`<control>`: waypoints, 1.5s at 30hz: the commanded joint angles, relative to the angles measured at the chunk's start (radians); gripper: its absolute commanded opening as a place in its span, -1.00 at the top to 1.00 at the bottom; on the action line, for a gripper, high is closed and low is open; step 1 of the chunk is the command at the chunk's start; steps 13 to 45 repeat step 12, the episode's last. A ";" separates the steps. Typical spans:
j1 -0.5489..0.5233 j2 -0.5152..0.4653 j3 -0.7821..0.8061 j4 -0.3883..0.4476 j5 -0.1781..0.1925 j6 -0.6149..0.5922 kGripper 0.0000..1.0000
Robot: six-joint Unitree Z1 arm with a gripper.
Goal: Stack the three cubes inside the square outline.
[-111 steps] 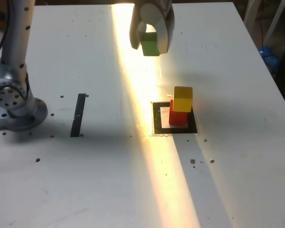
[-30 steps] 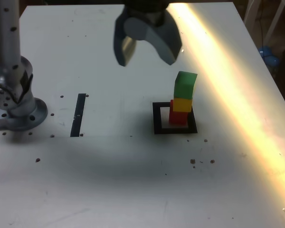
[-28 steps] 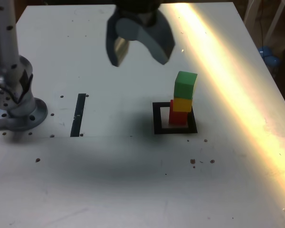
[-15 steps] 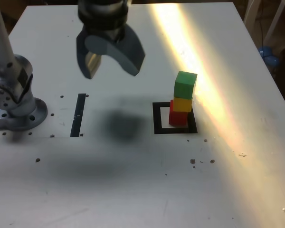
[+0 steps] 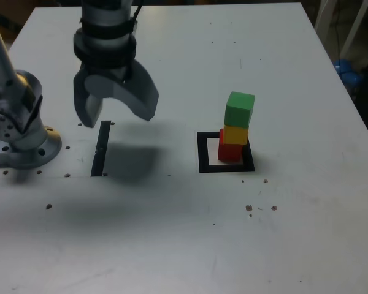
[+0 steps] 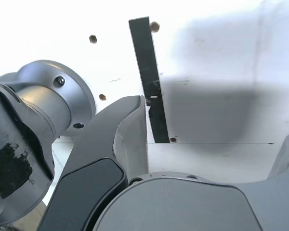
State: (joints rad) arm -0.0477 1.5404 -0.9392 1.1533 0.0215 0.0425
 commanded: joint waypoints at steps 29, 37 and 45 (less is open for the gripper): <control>-0.001 0.001 0.120 -0.080 -0.056 -0.013 -1.00; -0.001 0.001 0.120 -0.080 -0.056 -0.013 -1.00; -0.001 0.001 0.120 -0.080 -0.056 -0.013 -1.00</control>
